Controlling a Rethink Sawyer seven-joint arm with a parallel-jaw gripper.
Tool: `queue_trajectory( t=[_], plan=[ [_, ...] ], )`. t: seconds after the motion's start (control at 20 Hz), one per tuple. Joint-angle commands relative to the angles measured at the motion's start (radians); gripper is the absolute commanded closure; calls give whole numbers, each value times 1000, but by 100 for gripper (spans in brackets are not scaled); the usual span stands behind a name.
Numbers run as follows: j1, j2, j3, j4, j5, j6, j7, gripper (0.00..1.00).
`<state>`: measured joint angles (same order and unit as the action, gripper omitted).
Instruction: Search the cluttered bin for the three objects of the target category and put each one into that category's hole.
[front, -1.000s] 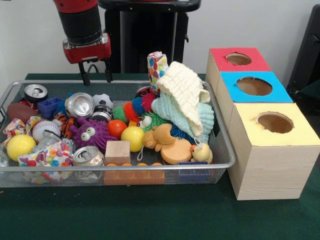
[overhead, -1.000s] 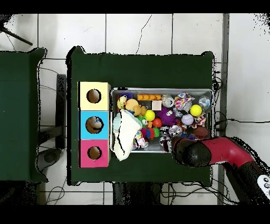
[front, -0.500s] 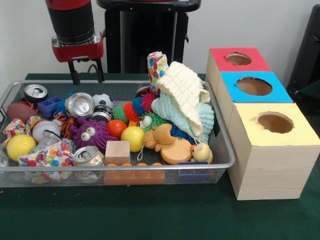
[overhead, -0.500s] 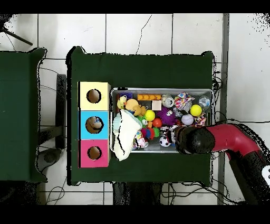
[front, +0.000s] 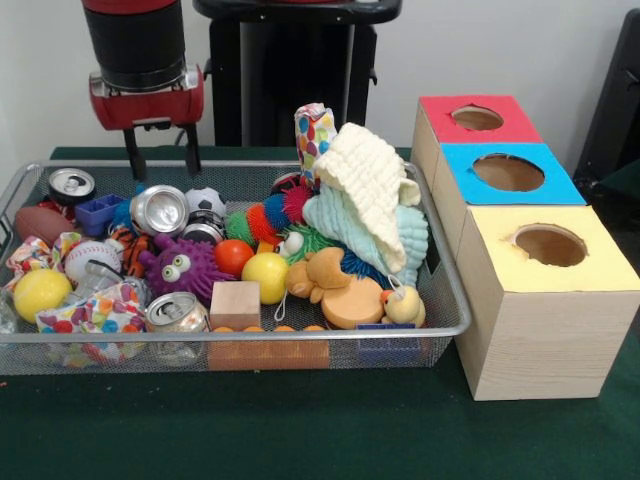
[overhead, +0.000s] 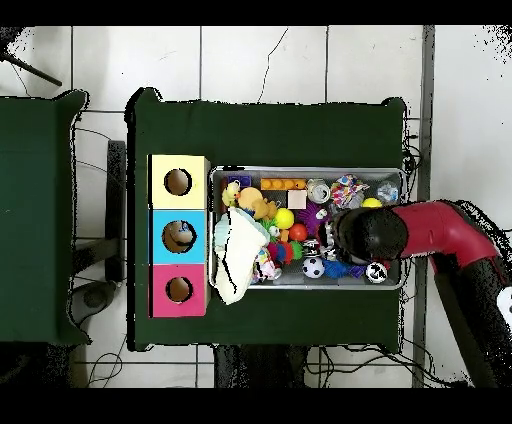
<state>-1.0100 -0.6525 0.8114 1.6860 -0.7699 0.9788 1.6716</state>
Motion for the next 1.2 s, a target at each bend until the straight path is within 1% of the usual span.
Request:
queue_trajectory(
  t=[0.05, 0.25, 0.4, 0.45, 0.5, 0.75, 0.85, 0.9, 0.95, 1.05, 1.15, 1.2],
  plan=[
    [52, 88, 42, -211, 2, 154, -431, 0],
    [95, 102, 29, -273, 6, 196, -443, 0],
    [149, 129, 15, -361, 1, 257, -469, 0],
    [169, 149, 11, -401, 0, 279, -480, 0],
    [181, 166, 13, -432, 0, 288, -497, 0],
    [242, 207, 2, -558, -9, 356, -522, 0],
    [257, 235, 3, -609, -7, 383, -552, 0],
    [268, 256, 2, -647, -6, 405, -564, 0],
    [269, 267, 3, -664, -2, 411, -570, 0],
    [257, 263, -2, -663, 3, 406, -580, 0],
    [248, 273, -5, -690, -7, 397, -602, 0],
    [247, 294, -6, -717, -8, 407, -619, 0]
  ],
)
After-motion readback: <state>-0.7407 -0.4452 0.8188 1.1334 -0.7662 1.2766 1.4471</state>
